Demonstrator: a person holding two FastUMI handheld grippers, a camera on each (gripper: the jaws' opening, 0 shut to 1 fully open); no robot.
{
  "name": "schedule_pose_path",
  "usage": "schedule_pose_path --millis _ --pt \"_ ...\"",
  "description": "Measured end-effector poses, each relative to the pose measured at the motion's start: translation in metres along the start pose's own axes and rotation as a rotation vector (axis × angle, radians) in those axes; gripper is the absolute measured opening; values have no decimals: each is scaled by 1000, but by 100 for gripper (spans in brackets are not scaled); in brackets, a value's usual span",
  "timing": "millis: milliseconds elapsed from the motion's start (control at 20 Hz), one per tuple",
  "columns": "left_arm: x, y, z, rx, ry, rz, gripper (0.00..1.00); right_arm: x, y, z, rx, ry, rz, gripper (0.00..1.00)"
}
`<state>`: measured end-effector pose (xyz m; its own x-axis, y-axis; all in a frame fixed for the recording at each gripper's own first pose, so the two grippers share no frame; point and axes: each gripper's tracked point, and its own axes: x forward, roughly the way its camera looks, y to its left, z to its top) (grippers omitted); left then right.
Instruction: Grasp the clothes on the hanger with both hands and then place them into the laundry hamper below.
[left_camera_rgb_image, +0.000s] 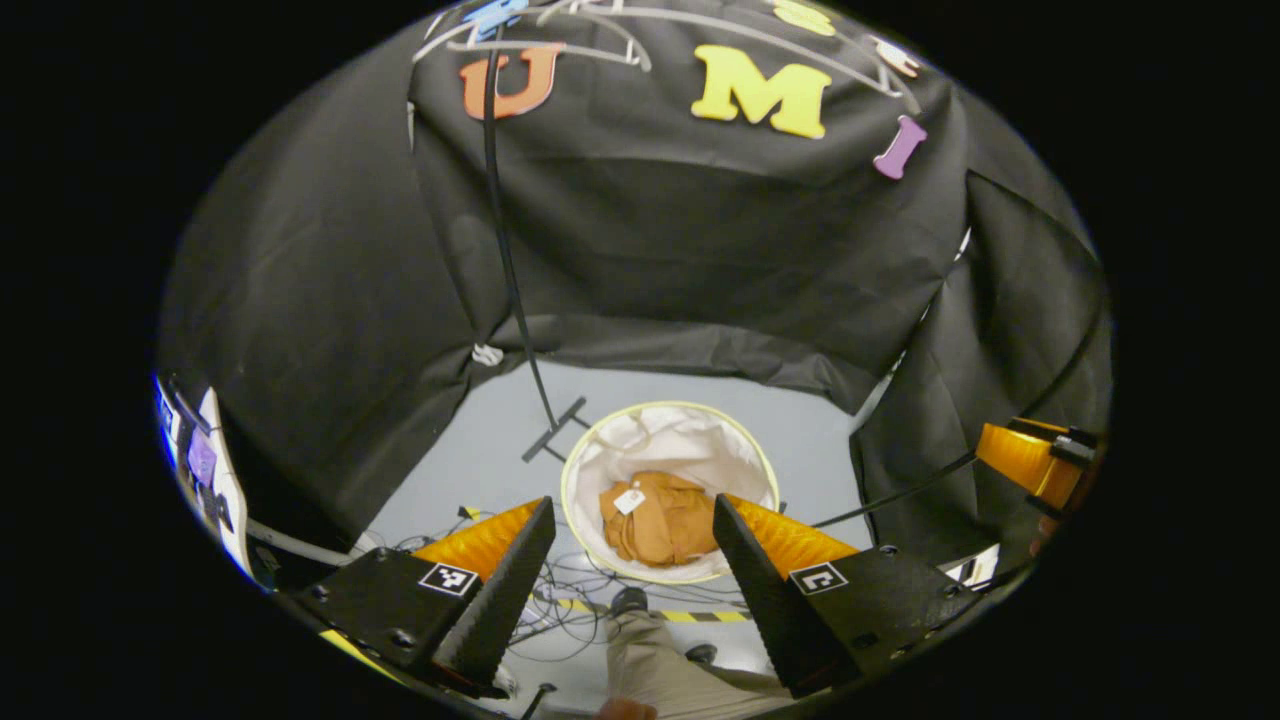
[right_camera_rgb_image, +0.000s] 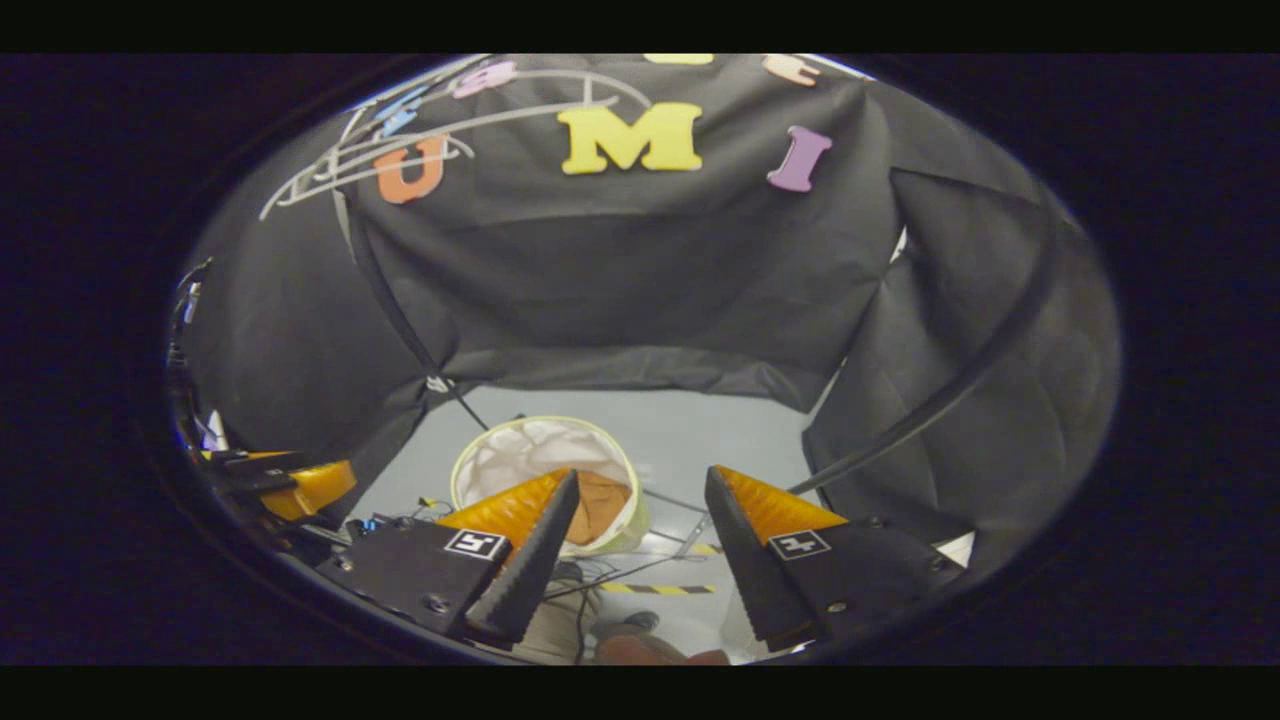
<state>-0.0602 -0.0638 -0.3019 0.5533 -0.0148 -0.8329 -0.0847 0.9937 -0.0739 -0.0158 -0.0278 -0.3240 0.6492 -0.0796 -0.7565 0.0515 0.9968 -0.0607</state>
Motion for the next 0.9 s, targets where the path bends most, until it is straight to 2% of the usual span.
schedule_pose_path --millis 100,200,250,500,550,650,900 --pt "-37 -11 4 1 -79 -4 97 -35 -10 9 -9 -88 31 89" --pt "-72 -16 10 0 -152 -3 100 -67 -18 21 -18 -172 63 89" --pt "-89 -18 18 -2 -191 0 97 -86 -22 28 -13 -213 76 89" --pt "-179 -19 68 29 -407 22 97 -167 -37 75 9 -404 135 88" --pt "-195 -20 81 39 -463 26 92 -186 -41 87 8 -457 142 88" --pt "-229 -26 106 61 -588 16 100 -221 -49 109 13 -568 148 91" --pt "-304 -31 141 91 -863 -47 100 -289 -59 125 30 -774 154 90"
